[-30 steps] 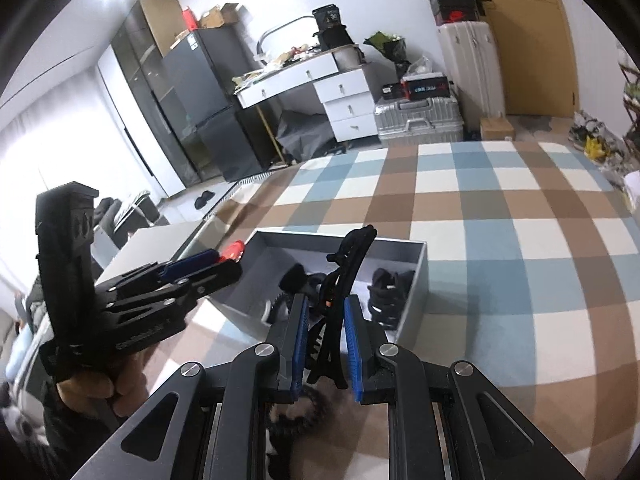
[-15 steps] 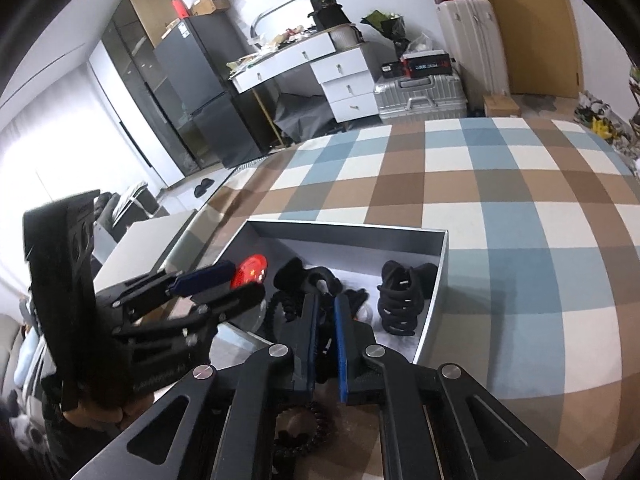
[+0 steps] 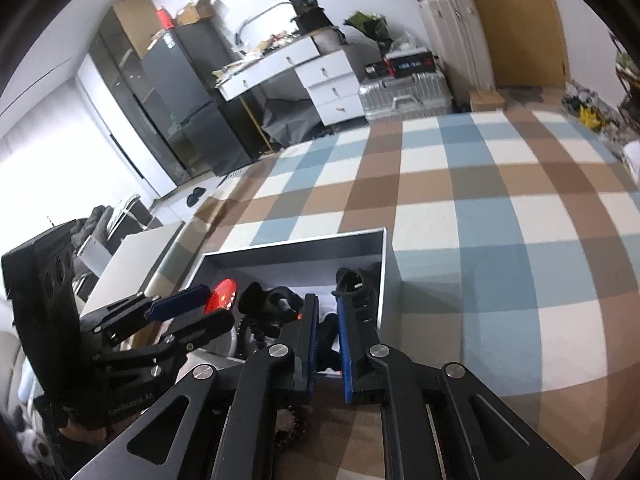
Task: Organize jewelry
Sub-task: 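Lower the red badge and claw clip into the box, opening both tools, then withdraw both tools from the box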
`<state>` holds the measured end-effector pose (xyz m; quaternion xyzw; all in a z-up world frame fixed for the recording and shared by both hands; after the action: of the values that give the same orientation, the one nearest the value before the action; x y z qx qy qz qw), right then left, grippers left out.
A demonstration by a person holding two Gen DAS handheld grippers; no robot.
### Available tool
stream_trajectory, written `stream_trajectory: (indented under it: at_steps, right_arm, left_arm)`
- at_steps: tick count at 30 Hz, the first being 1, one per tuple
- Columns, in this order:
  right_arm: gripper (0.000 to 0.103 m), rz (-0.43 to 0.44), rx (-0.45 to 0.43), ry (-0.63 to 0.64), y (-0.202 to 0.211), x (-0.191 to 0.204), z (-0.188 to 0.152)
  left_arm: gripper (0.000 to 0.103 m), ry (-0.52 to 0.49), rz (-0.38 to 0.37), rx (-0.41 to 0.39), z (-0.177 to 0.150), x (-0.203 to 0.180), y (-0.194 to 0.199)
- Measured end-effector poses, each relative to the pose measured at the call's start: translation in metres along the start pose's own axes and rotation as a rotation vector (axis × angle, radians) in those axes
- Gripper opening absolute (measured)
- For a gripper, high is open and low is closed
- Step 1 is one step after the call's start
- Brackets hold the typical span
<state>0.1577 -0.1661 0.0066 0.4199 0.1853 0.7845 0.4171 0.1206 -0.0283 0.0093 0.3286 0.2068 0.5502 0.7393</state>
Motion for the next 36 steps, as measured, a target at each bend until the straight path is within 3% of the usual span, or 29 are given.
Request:
stream_trajectory:
  at_steps: [2, 4, 6, 8, 11, 13, 16, 23, 26, 31, 36]
  right_arm:
    - [0.017, 0.006, -0.02, 0.002, 0.008, 0.001, 0.0]
    - [0.028, 0.001, -0.045, 0.008, 0.017, 0.001, 0.001]
    - [0.029, -0.004, -0.06, 0.019, 0.024, 0.001, 0.0]
    - [0.035, -0.012, -0.062, 0.028, 0.029, 0.001, -0.001]
    - [0.058, -0.024, -0.078, 0.037, 0.038, -0.001, -0.006]
    - [0.081, -0.03, -0.082, 0.04, 0.041, -0.002, -0.01]
    - [0.095, -0.057, -0.088, 0.04, 0.043, -0.006, -0.016]
    - [0.097, -0.085, 0.009, 0.052, 0.036, -0.013, -0.034]
    - [0.096, -0.087, 0.002, 0.083, 0.039, -0.011, -0.046]
    - [0.089, -0.101, 0.032, 0.136, 0.035, -0.005, -0.057]
    - [0.089, -0.109, 0.092, 0.183, 0.026, 0.003, -0.067]
  left_arm:
    - [0.039, 0.006, -0.005, -0.003, 0.001, -0.001, 0.004]
    - [0.052, 0.009, 0.001, -0.019, 0.001, -0.002, 0.011]
    - [0.07, 0.014, 0.005, -0.034, 0.0, -0.004, 0.018]
    - [0.073, 0.008, -0.002, -0.05, -0.002, -0.007, 0.026]
    - [0.086, 0.007, 0.033, -0.06, -0.008, -0.01, 0.033]
    - [0.087, 0.012, 0.045, -0.056, -0.014, -0.011, 0.034]
    - [0.1, 0.027, 0.042, -0.044, -0.023, -0.013, 0.034]
    - [0.102, 0.021, 0.03, -0.012, -0.042, -0.02, 0.032]
    - [0.102, 0.008, 0.049, 0.005, -0.046, -0.02, 0.032]
    - [0.102, 0.026, 0.07, 0.002, -0.048, -0.015, 0.035]
    - [0.102, 0.043, 0.078, -0.01, -0.052, -0.008, 0.039]
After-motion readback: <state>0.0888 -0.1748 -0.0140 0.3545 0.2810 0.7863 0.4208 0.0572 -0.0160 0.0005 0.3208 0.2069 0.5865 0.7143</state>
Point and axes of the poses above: each gripper's, at about its wrist camera, not at the fingertips, and y roughly against the way its jaws point, x to its left, z to its top, the point moved 2 cm from there along -y, roughly the way its jaws point, and after that the axes turned 12 degrees about -y, right-handed, at the moved point
